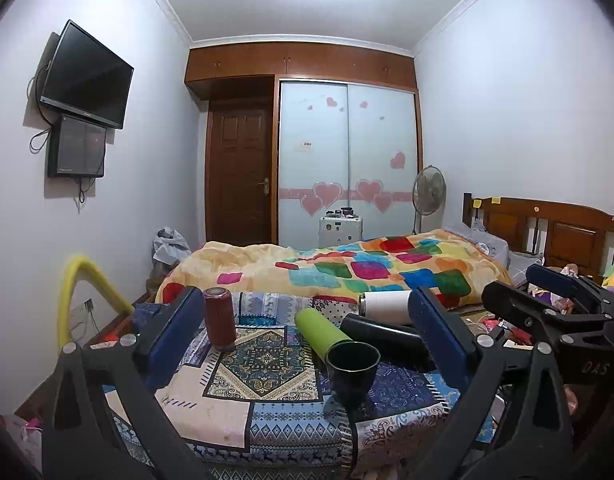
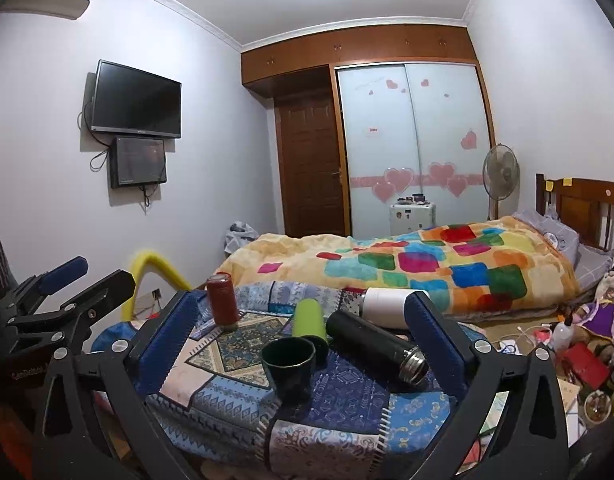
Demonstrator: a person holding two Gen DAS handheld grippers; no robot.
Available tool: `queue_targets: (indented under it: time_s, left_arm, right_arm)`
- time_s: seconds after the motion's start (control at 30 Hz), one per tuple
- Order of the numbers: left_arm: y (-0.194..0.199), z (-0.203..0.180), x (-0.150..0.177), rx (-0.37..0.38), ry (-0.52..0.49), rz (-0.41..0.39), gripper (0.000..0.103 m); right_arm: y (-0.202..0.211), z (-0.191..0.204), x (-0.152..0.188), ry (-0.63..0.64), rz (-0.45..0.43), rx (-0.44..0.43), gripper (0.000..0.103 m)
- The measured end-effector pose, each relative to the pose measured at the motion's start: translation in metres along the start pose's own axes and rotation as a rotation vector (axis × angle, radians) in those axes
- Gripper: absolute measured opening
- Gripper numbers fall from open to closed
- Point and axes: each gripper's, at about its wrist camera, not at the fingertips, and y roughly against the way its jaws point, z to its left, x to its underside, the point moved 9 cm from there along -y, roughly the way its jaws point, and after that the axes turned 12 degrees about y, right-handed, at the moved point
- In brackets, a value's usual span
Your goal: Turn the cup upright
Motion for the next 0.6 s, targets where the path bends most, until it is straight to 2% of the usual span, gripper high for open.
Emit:
queue_targets:
  time_s: [0.6]
  left_arm:
    - [-0.0019,-0.0035,0.0033,0.005,-0.006,0.005,0.103]
  right_arm:
    - [0.0024,-0.0004,0.0027,0.004,-0.006,0.015,0.103]
